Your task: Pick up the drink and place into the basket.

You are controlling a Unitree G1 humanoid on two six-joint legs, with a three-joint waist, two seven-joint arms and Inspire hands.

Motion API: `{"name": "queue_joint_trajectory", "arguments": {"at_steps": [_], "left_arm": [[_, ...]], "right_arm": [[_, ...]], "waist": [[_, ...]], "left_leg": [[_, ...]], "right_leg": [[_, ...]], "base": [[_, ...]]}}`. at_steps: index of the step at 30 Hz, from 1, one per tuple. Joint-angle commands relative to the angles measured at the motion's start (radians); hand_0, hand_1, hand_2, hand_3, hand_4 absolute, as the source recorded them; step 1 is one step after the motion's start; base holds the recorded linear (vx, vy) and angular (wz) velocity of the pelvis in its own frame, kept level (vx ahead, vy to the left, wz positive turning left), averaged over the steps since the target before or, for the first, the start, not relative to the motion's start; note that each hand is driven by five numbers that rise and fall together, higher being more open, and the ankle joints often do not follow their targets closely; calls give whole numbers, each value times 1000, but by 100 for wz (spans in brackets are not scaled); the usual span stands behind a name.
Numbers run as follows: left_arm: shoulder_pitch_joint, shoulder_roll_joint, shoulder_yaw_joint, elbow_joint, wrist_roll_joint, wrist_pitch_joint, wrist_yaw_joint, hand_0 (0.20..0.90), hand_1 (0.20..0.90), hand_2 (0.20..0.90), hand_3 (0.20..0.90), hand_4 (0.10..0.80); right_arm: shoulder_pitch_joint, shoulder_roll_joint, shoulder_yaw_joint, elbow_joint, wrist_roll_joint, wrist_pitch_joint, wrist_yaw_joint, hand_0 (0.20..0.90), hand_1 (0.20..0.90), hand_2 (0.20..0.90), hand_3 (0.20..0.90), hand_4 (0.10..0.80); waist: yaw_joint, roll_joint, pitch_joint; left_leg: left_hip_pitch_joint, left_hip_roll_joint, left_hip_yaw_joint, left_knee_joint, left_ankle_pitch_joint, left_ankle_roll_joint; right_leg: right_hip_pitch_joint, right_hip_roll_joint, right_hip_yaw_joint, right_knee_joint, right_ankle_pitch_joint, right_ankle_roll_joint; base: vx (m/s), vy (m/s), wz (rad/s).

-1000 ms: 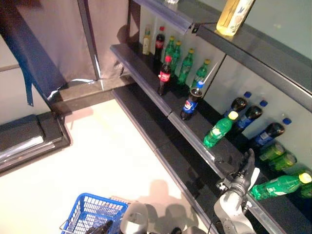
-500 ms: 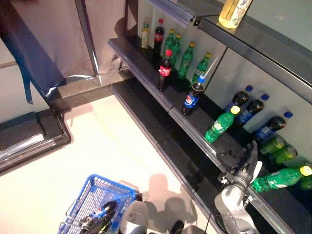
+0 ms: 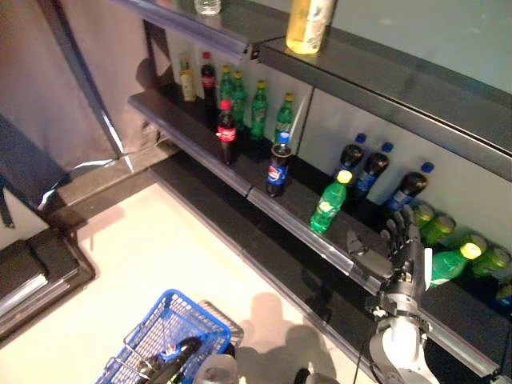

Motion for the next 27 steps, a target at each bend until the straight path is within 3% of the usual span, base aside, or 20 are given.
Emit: {"name": "queue_joint_trajectory", "arguments": {"at_steps": [1,7,10,11,16,22,27], "left_arm": [[-10,-41,-30,-249,5,-59,-56,300,300,300,200,100],[-57,-43,-37,-207,-12,-78,-48,300,300,300,200,100],[-72,-52,-48,-189,-35,-103,-51,300,300,300,200,100],[-75,-56,-47,-163,-48,-99,-62,300,300,300,200,100],[-80,-74,-58,-71,-24,-59,-109,300,300,300,200,100],[-137,-50,-81,50,34,-91,-172,300,300,300,200,100],[-229,-8,-94,68,-5,-121,-192,300,300,300,200,100]], "right_arm": [[-80,-84,-47,-110,14,-51,78,900,900,900,900,800],[-101,-98,-24,-106,31,-6,91,900,900,900,900,800],[-137,-117,0,-88,43,27,90,900,900,900,900,800],[-157,-128,10,-76,30,44,80,900,900,900,900,800],[-235,-132,69,-32,25,80,-2,900,900,900,900,800],[-231,-144,83,-15,74,58,-14,900,900,900,900,800],[-318,-143,112,33,53,13,-76,900,900,900,900,800]], "waist": [[-18,21,-68],[-37,30,-95],[-30,11,-85],[-16,14,-70],[9,45,-67],[-29,48,-72],[-16,54,2]], "left_leg": [[24,15,-5,57,-56,-19],[41,32,5,41,-47,-35],[-8,11,-2,207,-88,-38],[-72,5,-49,291,-46,-49],[-66,52,-79,107,27,-61],[-16,24,-25,53,-26,-39],[-88,7,-43,92,-36,-24]], "right_leg": [[28,29,-22,-46,46,4],[33,57,-30,-29,13,-17],[36,51,-39,-22,10,-43],[43,60,-31,-14,11,-53],[48,59,-14,-1,-5,-34],[10,15,-12,37,-6,-1],[-81,-16,-3,51,24,12]], "base": [[-156,-54,-22],[-98,-53,-1],[-73,-54,2],[0,0,0],[64,128,-1],[148,172,-13],[-52,16,-11]]}}
